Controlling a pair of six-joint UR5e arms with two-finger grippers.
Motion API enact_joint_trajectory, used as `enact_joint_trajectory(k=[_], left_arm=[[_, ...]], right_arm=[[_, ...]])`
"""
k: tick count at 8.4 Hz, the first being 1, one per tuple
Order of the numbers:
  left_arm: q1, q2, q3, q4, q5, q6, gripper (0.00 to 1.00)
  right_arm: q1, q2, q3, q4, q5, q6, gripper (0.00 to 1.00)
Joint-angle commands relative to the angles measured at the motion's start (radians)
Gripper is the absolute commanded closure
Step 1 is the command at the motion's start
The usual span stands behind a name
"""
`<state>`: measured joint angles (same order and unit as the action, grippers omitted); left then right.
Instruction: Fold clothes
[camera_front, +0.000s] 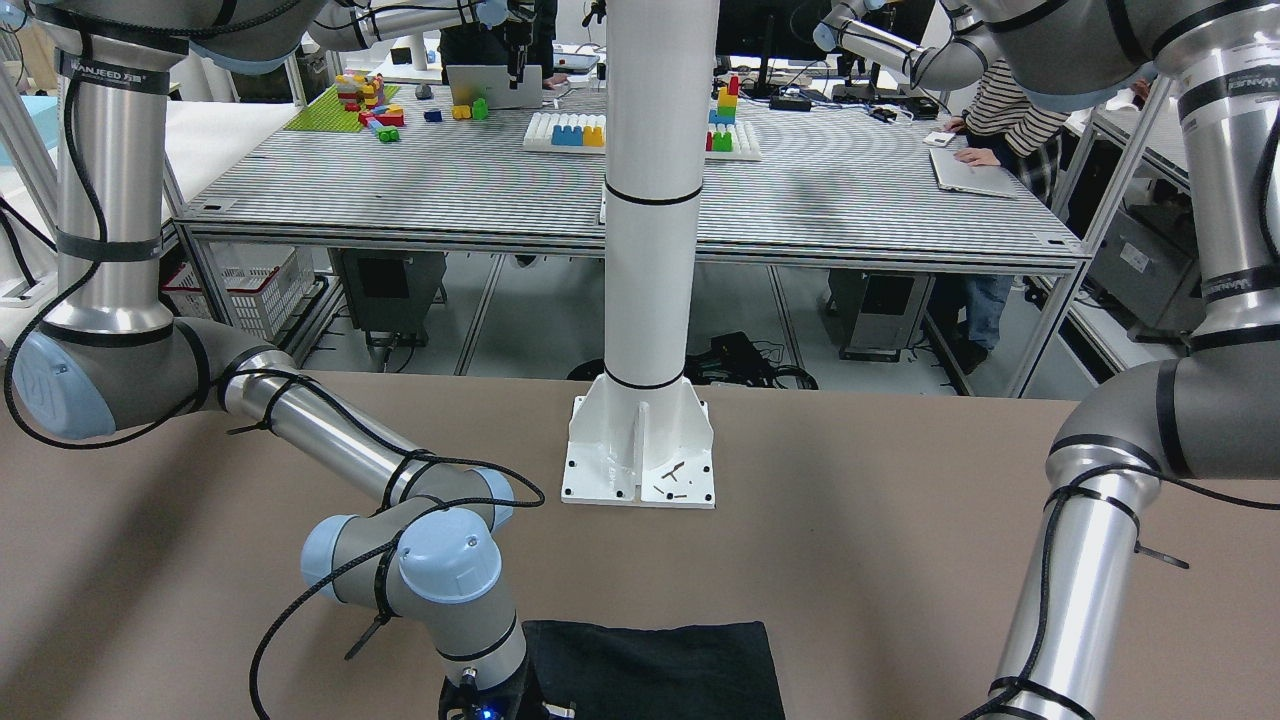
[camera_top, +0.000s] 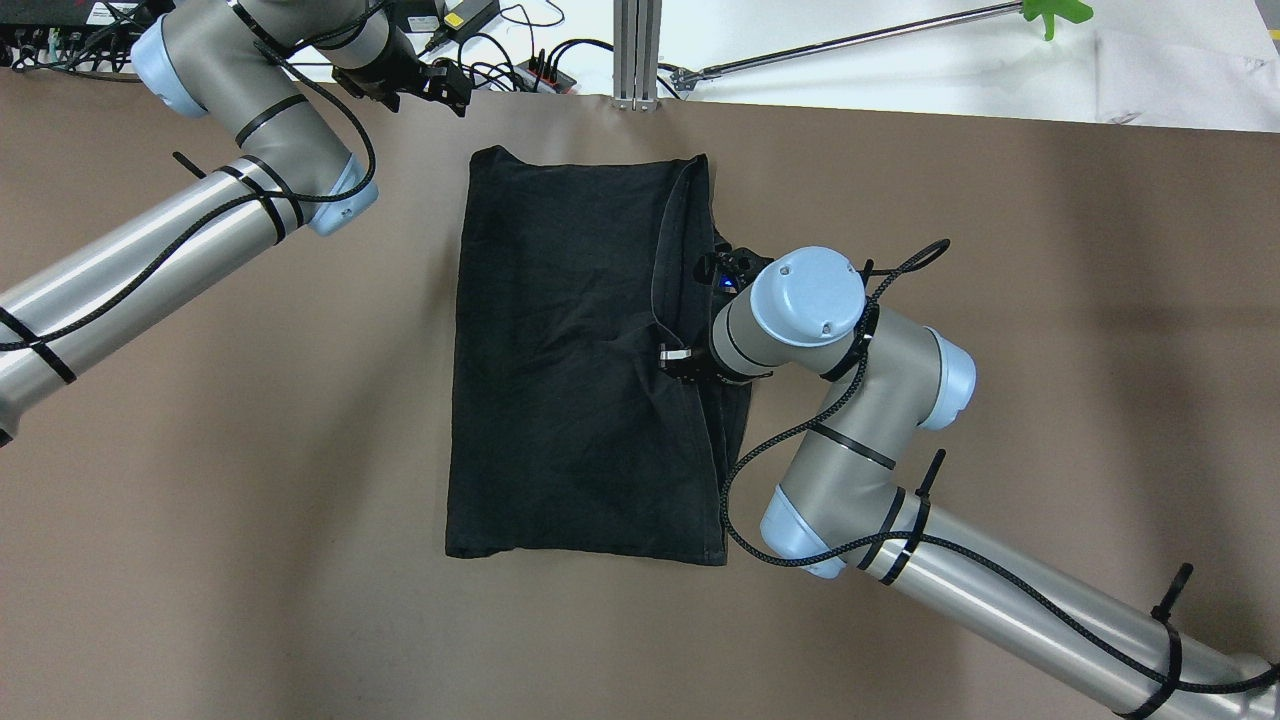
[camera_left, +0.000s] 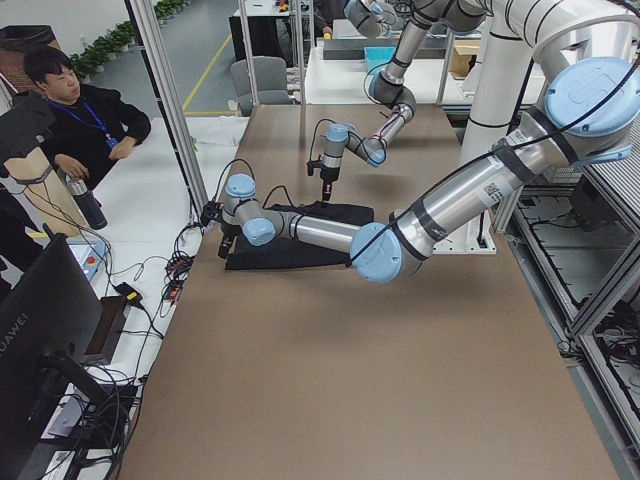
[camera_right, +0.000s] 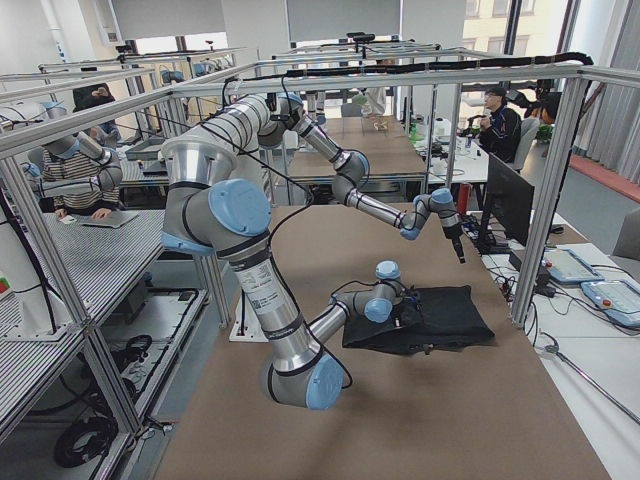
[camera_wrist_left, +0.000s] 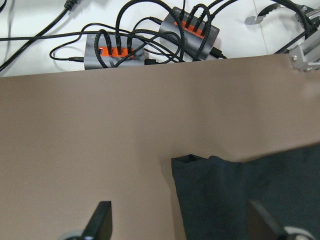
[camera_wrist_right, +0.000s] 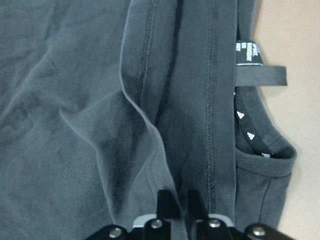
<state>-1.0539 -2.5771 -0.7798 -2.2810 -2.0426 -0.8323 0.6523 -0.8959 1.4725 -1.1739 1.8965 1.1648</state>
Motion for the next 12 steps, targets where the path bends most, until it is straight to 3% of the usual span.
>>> enact_joint_trajectory(k=[1,2,5,8,10,11,12], left_arm=[[0.0,0.0,0.001,0.0,0.001,0.001,0.06],[0.0,0.0,0.001,0.0,0.001,0.001,0.06],[0.0,0.0,-0.001,0.0,-0.001,-0.002,0.06],[0.005,0.0,-0.001,0.0,0.001,-0.005,0.06],[0.006,0.0,-0.001,0.0,0.004,-0.007,0.06],[0.006,0.002,-0.001,0.0,0.004,-0.007,0.06],[0.006,0.002,-0.003,0.0,0.004,-0.007,0.06]], right_arm=[[-0.002,0.0,0.006,0.0,0.004,-0.037,0.9],[-0.002,0.0,0.006,0.0,0.004,-0.039,1.0],[-0.002,-0.021,0.024,0.002,0.006,-0.039,1.0],[0.0,-0.185,0.196,0.0,0.006,-0.037,1.0],[-0.01,-0.221,0.203,0.002,0.001,-0.039,1.0],[-0.01,-0.216,0.203,0.002,0.0,-0.037,0.95],[-0.01,-0.207,0.204,0.002,0.0,-0.036,0.46]])
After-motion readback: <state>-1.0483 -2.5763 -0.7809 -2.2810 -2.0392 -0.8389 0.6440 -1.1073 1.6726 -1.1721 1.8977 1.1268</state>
